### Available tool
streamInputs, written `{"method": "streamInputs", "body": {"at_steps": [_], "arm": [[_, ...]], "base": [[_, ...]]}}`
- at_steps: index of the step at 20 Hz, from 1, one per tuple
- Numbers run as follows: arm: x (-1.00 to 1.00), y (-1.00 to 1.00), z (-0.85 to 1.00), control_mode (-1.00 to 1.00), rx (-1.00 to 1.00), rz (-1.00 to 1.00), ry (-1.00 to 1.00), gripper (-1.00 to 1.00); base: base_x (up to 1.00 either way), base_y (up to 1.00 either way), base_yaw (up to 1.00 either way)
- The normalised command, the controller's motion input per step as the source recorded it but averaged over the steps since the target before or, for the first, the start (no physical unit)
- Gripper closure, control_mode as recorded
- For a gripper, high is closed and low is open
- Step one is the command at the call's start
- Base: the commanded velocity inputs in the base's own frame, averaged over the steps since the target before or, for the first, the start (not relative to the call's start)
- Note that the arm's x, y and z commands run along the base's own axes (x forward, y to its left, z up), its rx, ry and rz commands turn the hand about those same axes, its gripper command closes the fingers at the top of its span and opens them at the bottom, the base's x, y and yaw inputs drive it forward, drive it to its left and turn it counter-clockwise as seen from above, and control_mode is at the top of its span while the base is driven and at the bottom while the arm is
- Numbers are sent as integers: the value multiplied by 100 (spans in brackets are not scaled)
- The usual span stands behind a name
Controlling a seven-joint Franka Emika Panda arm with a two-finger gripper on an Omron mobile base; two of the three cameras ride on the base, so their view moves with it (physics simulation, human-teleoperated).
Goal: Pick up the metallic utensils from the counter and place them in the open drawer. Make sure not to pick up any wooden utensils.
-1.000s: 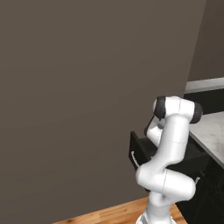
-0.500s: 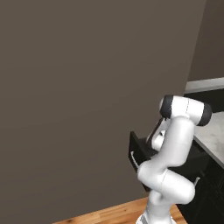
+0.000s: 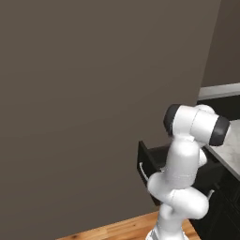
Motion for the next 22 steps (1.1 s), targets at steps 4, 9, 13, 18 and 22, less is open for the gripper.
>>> {"method": "streamInputs", "body": {"at_steps": [4, 9, 13, 18, 22], "arm": [[-3, -13, 100, -100, 2, -4, 3, -100], [0, -17, 100, -100, 2, -5, 0, -100], [1, -30, 100, -100, 3, -7, 0, -100], [12, -38, 100, -100, 4, -17, 8, -100], [14, -52, 100, -100, 4, -21, 18, -100]], "base": [[0, 0, 0], [0, 0, 0], [0, 0, 0], [0, 0, 0], [0, 0, 0]]}}
